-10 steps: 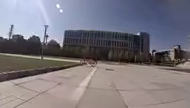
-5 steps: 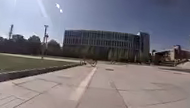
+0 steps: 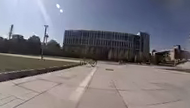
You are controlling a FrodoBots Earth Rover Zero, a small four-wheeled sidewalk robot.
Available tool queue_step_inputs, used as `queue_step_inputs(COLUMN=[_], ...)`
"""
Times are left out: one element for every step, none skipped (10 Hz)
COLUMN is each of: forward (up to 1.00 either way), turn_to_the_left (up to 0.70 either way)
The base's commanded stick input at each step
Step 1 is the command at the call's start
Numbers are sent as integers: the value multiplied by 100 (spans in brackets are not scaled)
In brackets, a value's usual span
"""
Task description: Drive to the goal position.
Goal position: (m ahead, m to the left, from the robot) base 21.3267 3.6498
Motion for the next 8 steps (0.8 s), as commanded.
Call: queue_step_inputs(forward=[6, 6, 6, 6, 6, 6, 6, 6], turn_to_the_left=[0, 0, 0, 0, 0, 0, 0, 0])
